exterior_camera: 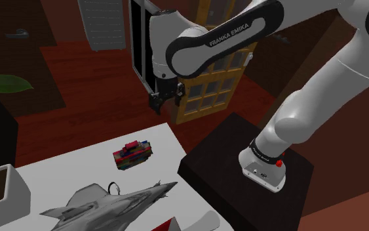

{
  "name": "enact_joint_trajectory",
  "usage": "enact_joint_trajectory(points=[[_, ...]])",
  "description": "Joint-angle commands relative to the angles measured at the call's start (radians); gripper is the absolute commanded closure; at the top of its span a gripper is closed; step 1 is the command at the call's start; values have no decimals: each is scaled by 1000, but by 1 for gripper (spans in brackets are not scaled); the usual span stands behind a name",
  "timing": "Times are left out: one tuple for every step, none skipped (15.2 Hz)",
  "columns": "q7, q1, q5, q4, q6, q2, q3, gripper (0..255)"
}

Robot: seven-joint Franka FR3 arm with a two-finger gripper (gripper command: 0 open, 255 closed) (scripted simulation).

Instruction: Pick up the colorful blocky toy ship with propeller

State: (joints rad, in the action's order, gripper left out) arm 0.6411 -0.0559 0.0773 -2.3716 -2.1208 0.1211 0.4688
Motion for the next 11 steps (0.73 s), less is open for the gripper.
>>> enact_joint_trajectory(points=[[68, -6, -30, 29, -49, -86, 23, 0], [100, -9, -50, 51, -66, -130, 30, 0], [133, -14, -71, 75, -81, -174, 35, 0], [165, -22, -94, 99, -95, -218, 38, 0], [197, -30, -116, 125, -107, -262, 38, 0], [228, -41, -139, 153, -118, -306, 36, 0], [258, -53, -161, 182, -127, -349, 33, 0], [286, -67, -182, 212, -134, -392, 27, 0], [312, -82, -201, 244, -141, -435, 20, 0], [337, -98, -220, 276, -145, -477, 12, 0], [360, -115, -236, 311, -149, -518, 3, 0]])
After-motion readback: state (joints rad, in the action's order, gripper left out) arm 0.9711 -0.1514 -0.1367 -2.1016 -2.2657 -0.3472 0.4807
